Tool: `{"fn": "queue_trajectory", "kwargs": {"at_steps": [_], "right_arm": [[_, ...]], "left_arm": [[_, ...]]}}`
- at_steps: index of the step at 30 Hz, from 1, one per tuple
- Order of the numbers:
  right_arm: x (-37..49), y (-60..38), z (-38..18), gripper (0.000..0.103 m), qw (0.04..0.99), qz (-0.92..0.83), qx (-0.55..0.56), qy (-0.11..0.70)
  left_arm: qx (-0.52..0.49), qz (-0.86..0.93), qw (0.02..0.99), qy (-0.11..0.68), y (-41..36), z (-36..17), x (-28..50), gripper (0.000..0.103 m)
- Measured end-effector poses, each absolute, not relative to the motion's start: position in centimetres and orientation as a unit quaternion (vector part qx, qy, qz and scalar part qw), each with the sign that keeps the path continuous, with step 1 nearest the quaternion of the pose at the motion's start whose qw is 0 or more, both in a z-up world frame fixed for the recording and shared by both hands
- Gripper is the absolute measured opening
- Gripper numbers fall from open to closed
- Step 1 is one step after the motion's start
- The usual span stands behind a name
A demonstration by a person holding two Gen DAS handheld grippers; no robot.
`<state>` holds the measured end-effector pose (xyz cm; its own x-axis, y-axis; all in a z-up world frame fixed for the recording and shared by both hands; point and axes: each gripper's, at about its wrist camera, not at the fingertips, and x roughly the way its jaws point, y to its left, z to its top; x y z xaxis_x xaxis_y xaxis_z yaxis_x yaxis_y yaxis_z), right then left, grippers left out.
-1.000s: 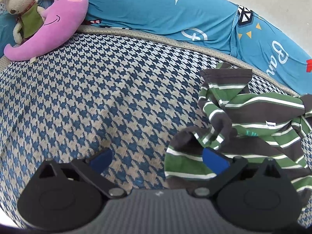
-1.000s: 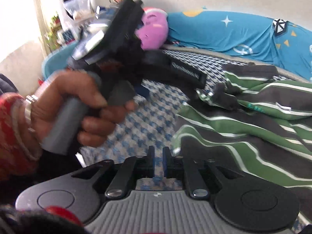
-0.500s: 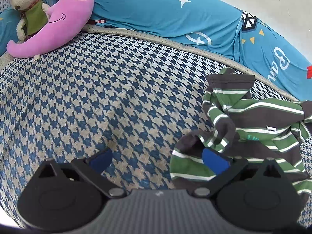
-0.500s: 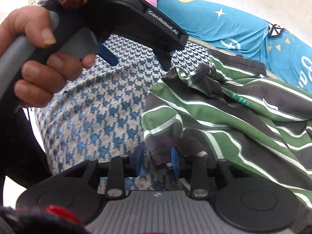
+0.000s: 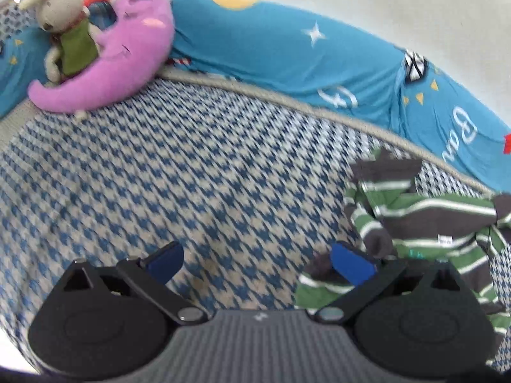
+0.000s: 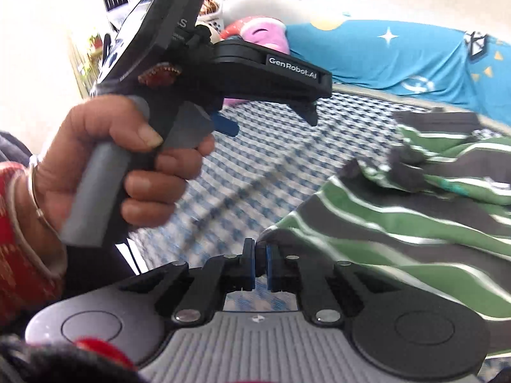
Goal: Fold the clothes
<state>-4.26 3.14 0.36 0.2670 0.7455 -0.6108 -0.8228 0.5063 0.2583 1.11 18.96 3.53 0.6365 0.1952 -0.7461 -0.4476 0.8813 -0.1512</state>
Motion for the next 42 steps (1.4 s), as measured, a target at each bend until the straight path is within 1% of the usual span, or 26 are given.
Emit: {"fn": "queue_trajectory", "kwargs": {"at_steps": [10,12,16,24,33,38,42], "right_arm": [[-3.6,6.7,0.2,0.009,0.767,0.535,0.025,0.353],[-3.7,7.2,0.1,0.015,0.765,0.537,0.014,0.355],[-3.9,7.6,0.0,0.016,0.764,0.536,-0.001,0.359],[-2.6,3.7,0.7,0.017,0.802,0.467,-0.016,0.372],[-1.6,-1.6,1.2,0.017,0.838,0.390,-0.031,0.381],[-1.3,-4.4,1.8,0.017,0.853,0.356,-0.027,0.380],[-1.5,-6.4,2.4,0.018,0.863,0.339,-0.029,0.373]], "left_arm": [[-0.151,0.207,0.899,0.356,22.0,5.7,-0.9,0.103],[-0.150,0.220,0.900,0.346,22.8,6.3,-1.3,0.103],[-0.144,0.242,0.900,0.333,23.8,6.9,-1.8,0.103],[-0.114,0.219,0.902,0.355,22.3,5.9,-1.1,0.103],[-0.085,0.149,0.898,0.404,17.2,3.3,0.2,0.103],[-0.088,0.104,0.891,0.433,14.9,1.7,0.6,0.103],[-0.075,0.098,0.885,0.449,13.4,0.5,1.1,0.103]]}}
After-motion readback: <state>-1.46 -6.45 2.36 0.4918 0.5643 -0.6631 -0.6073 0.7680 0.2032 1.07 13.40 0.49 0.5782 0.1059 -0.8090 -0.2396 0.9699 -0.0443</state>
